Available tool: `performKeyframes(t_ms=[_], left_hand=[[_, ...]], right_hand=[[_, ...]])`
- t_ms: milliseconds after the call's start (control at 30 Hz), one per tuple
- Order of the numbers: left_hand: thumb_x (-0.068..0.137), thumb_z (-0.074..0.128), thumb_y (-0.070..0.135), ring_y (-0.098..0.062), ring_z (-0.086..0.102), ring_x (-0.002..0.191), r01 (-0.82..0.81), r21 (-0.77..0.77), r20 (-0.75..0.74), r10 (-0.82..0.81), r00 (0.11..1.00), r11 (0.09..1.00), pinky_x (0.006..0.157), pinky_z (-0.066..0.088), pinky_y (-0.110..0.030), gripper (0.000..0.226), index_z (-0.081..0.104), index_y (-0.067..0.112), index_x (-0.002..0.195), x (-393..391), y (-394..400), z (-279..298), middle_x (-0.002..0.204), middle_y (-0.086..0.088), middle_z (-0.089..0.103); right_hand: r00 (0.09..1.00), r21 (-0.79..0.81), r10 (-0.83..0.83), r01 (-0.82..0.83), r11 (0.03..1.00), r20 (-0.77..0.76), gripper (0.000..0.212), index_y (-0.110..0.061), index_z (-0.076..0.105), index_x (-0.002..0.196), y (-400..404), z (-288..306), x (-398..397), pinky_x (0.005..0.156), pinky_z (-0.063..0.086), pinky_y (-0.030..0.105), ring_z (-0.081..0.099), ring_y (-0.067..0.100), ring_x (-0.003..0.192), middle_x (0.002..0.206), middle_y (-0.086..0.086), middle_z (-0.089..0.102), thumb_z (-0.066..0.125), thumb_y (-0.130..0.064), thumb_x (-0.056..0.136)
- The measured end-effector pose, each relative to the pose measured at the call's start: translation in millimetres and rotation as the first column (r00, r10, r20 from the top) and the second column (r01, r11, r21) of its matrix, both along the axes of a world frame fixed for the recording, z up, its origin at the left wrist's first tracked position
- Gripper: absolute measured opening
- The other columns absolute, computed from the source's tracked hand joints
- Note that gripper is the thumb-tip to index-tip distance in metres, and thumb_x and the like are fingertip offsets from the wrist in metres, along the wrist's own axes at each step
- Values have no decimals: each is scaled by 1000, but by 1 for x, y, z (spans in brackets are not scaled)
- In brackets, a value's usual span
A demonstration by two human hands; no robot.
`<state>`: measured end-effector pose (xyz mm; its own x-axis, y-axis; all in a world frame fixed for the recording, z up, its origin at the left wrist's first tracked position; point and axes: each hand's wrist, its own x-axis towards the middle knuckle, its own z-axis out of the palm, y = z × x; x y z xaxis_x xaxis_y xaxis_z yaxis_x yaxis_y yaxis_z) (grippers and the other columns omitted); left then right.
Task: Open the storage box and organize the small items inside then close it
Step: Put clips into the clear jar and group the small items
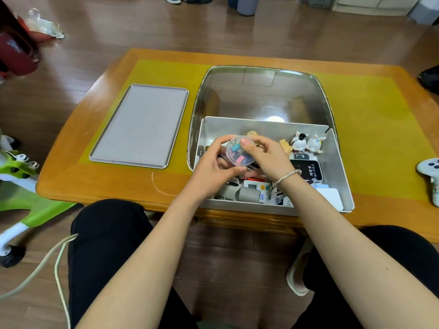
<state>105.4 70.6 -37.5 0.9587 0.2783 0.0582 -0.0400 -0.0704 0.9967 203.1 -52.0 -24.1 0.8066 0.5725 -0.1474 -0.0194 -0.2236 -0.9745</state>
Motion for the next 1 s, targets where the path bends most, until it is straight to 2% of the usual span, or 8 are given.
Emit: performKeyframes(t_ms=[100,233,433,567,667,733,833,1000], left_hand=[[76,79,9,-1,67,93,-3,3,2,3,1000,1000,66,53,-15,61,47,31,124,0,1,0,108,12,60],[88,67,23,-14,70,85,-25,-90,-70,19,997,996,62,57,-23,46,47,16,129,3,2,1,102,7,67],[94,58,27,-9,70,79,25,-109,-150,-41,988,994,65,57,-21,18,58,19,110,6,3,0,89,7,73],[92,60,17,-4,69,73,19,-114,-165,-38,985,993,61,54,-16,23,56,8,113,8,2,0,93,0,69],[91,61,12,-5,67,80,-6,-89,-146,-7,989,996,71,54,-17,28,55,2,116,7,3,-1,95,-2,67],[90,63,13,-8,65,86,-23,-77,-131,13,991,997,77,54,-18,29,55,4,116,7,4,-1,96,-2,66],[90,63,14,-7,66,87,-16,-70,-135,7,991,997,78,54,-19,29,55,6,116,7,5,-1,97,-1,67],[88,65,16,0,67,81,7,-49,-143,-14,990,999,72,53,-15,22,57,13,108,7,5,-3,92,4,68]], right_hand=[[998,2,37,-37,999,-49,24,-14,66,91,-1,1,4,49,57,31,70,12,67,73,-3,72,62,-37,87],[997,71,18,-13,997,-75,22,-7,64,91,1,1,7,52,59,38,70,18,65,73,1,71,65,-29,85],[999,103,-24,21,995,30,20,-6,66,99,-5,-3,7,58,59,30,68,14,71,83,6,70,66,-20,85],[1000,121,3,-5,993,17,17,-8,66,100,-9,-6,7,57,59,28,70,13,71,81,2,72,65,-18,86],[998,125,8,-15,992,56,9,-17,68,90,-9,-9,7,59,56,19,69,5,69,72,-9,73,63,-23,86],[997,118,60,-65,991,40,16,-22,70,91,-11,-9,8,69,58,24,70,9,78,80,-6,74,64,-33,81],[986,170,138,-121,978,-90,27,-12,69,102,-17,-11,10,74,59,38,70,21,87,91,4,73,61,-31,84],[984,188,148,-128,974,-95,22,-4,66,101,-18,-11,9,65,60,34,69,19,77,84,5,72,55,-21,91]])
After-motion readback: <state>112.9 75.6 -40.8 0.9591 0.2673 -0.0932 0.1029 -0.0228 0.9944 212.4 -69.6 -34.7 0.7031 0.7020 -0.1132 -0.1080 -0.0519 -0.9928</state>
